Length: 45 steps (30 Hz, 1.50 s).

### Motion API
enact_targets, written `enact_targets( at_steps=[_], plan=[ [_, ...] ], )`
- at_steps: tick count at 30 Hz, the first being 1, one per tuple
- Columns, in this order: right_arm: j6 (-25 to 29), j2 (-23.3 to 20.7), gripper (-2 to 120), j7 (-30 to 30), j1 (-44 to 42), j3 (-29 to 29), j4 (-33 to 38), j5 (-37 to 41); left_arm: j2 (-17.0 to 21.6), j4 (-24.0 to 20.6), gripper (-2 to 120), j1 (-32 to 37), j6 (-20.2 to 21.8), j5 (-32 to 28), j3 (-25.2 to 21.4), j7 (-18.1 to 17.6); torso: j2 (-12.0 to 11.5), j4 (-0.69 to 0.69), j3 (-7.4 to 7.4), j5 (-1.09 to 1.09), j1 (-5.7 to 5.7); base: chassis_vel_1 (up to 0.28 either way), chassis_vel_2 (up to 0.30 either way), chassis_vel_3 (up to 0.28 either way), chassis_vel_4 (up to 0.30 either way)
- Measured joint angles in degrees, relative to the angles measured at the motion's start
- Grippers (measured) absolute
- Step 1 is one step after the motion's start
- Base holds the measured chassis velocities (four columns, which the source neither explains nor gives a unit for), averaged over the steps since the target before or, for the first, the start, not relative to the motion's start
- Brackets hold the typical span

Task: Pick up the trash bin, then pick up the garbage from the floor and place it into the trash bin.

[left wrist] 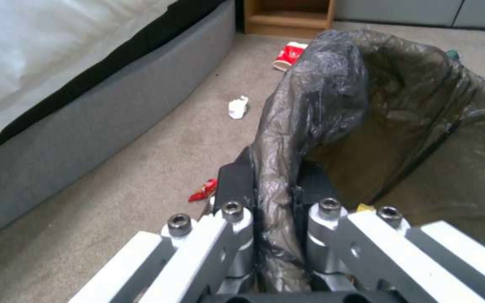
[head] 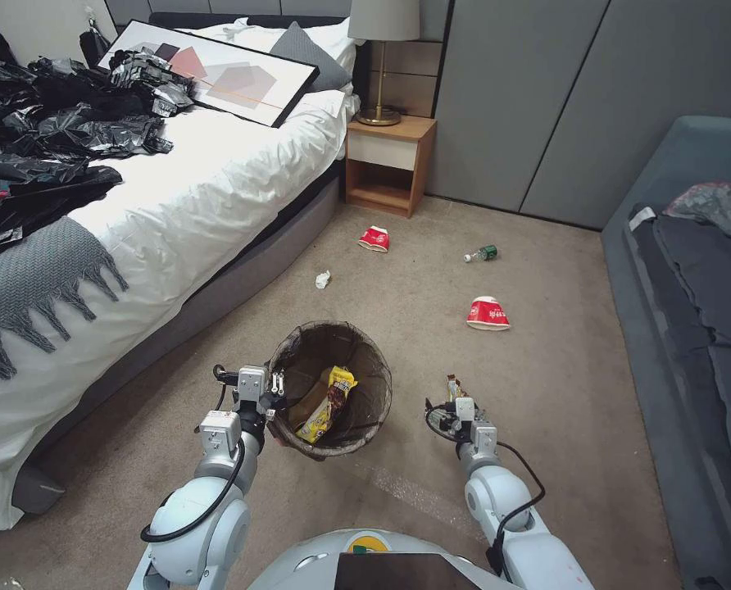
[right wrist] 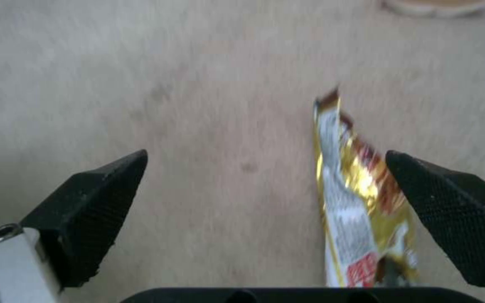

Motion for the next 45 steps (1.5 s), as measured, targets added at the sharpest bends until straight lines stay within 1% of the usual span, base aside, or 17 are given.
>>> enact_targets(
  at_steps=[1,3,5,13,16,26,40,42,44,45],
  plan=[
    [0.3,0.0,100,-0.4,0.7,-0.2,-1.8,0.0,0.0,0.0,7,0.0,0.0,0.0,-0.1,0.0,0.0,0.00,0.00,0.00,0.00,0.000,0.000,0.000,0.000],
    [0.6,-0.1,100,-0.6,1.1,-0.3,-3.0,0.0,0.0,0.0,7,0.0,0.0,0.0,-0.1,0.0,0.0,0.00,0.00,0.00,0.00,0.000,0.000,0.000,0.000],
    [1.9,0.0,100,-1.1,2.6,-0.4,-7.0,-0.7,0.0,0.0,7,0.0,0.0,0.0,-0.1,0.0,0.0,0.00,0.00,0.00,0.00,0.000,0.000,0.000,0.000],
    [4.6,0.2,100,-2.0,5.5,0.4,-12.7,-2.2,-0.1,0.2,7,0.0,0.0,0.0,-0.1,0.0,0.0,0.00,0.00,0.00,0.00,0.000,0.000,0.000,0.000],
    [6.2,0.2,100,-2.5,7.4,1.0,-16.0,-3.2,-0.1,0.3,7,0.0,0.0,0.1,-0.1,0.0,0.0,0.00,0.00,0.00,0.00,0.000,0.000,0.000,0.000],
    [8.0,0.2,100,-3.1,9.2,1.8,-19.3,-4.0,-0.2,0.4,7,0.0,0.0,0.1,-0.2,-0.1,0.0,0.00,0.00,-0.01,0.00,0.000,0.000,0.000,0.000],
    [10.9,0.3,100,-3.8,11.4,2.9,-26.0,-5.0,-0.2,0.5,7,0.0,0.1,0.2,-0.2,-0.2,0.0,0.00,0.00,0.00,0.00,0.000,0.000,0.000,0.000],
    [11.6,0.3,100,-4.1,12.0,3.3,-27.8,-5.3,-0.2,0.5,7,0.0,0.1,0.2,-0.2,-0.2,0.0,0.00,0.00,0.00,0.00,0.000,0.000,0.000,0.000],
    [11.6,0.3,100,-4.1,12.0,3.3,-27.8,-5.3,-0.2,0.5,7,0.0,0.1,0.2,-0.2,-0.2,0.0,0.00,0.00,0.00,0.00,0.000,0.000,0.000,0.000],
    [12.3,0.3,100,-4.4,12.5,3.6,-29.4,-5.4,-0.2,0.5,7,0.0,0.1,0.2,-0.2,-0.2,0.0,-0.01,0.00,0.00,0.00,0.000,0.000,0.000,0.000]
  ],
)
